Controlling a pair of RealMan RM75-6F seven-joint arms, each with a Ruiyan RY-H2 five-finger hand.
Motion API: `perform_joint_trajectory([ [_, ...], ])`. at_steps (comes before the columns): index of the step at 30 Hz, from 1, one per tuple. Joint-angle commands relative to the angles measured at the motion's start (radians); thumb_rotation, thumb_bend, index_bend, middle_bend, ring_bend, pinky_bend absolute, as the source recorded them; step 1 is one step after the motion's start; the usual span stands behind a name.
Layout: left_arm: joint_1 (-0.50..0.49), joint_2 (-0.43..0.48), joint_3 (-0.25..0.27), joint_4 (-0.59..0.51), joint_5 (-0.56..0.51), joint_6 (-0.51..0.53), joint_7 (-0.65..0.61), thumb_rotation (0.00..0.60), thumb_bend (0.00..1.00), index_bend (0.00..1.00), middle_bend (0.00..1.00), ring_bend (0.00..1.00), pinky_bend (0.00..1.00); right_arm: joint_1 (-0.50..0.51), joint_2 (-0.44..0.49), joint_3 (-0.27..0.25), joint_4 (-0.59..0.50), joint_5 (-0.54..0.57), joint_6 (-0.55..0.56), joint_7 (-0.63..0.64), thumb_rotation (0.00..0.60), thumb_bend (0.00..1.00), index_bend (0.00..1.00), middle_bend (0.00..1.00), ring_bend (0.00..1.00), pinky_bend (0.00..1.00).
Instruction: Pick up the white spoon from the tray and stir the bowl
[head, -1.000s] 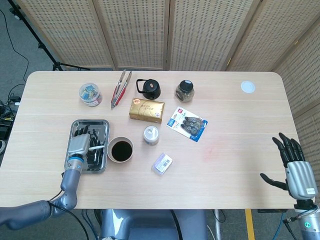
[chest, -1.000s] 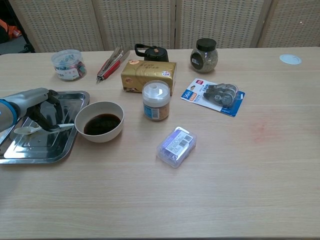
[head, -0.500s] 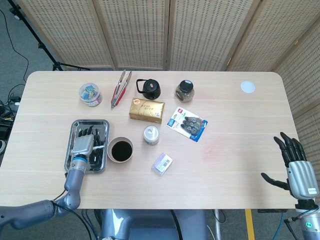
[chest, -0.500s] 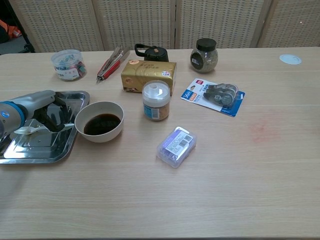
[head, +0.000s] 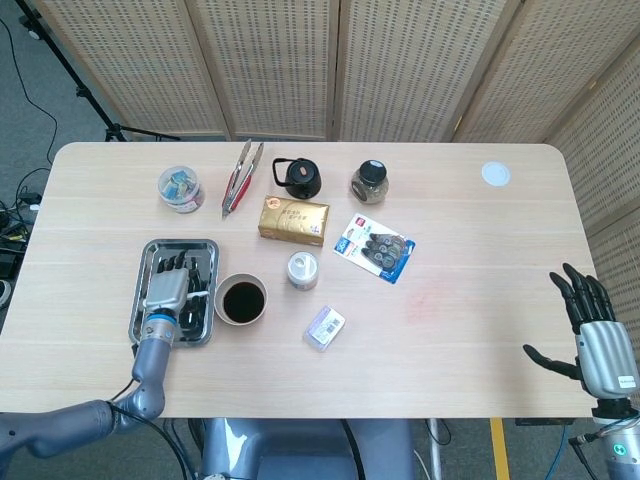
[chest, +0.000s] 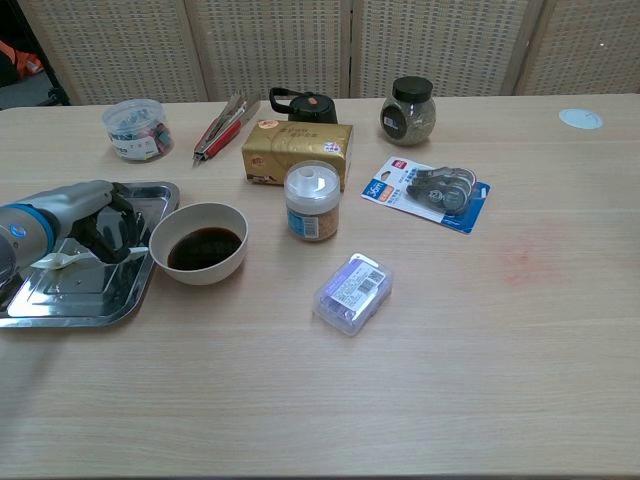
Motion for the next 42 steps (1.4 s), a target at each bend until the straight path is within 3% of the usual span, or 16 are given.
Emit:
perform_joint_trajectory([
  [1, -0.001, -0.006, 0.000, 0.006, -0.003, -0.001, 0.006, 0.600, 0.41, 0.53, 0.00, 0.00, 0.00, 0.000, 0.001, 0.000, -0.001, 0.001, 0.000, 0.001, 0.600, 0.00, 0.00, 0.00, 0.00, 0.00],
  [19, -0.001, -0.043, -0.008, 0.043, 0.005, -0.004, 0.018, 0.600, 0.41, 0.53, 0.00, 0.00, 0.00, 0.000, 0.004, 0.005, -0.007, 0.006, 0.000, 0.006, 0.600, 0.00, 0.00, 0.00, 0.00, 0.00],
  [29, 0.014, -0.035, -0.011, 0.030, 0.024, 0.015, 0.019, 0.600, 0.42, 0.58, 0.00, 0.00, 0.00, 0.002, 0.003, 0.005, -0.009, 0.005, -0.002, 0.004, 0.600, 0.00, 0.00, 0.00, 0.00, 0.00],
  [33, 0.024, -0.009, -0.018, -0.004, 0.044, 0.027, 0.003, 0.600, 0.42, 0.58, 0.00, 0.00, 0.00, 0.003, 0.003, 0.006, -0.010, 0.005, -0.004, 0.004, 0.600, 0.00, 0.00, 0.00, 0.00, 0.00],
  [42, 0.089, 0.138, -0.050, -0.209, 0.169, 0.069, -0.154, 0.600, 0.42, 0.58, 0.00, 0.00, 0.00, 0.006, -0.001, 0.006, -0.015, 0.003, -0.008, -0.005, 0.600, 0.00, 0.00, 0.00, 0.00, 0.00],
])
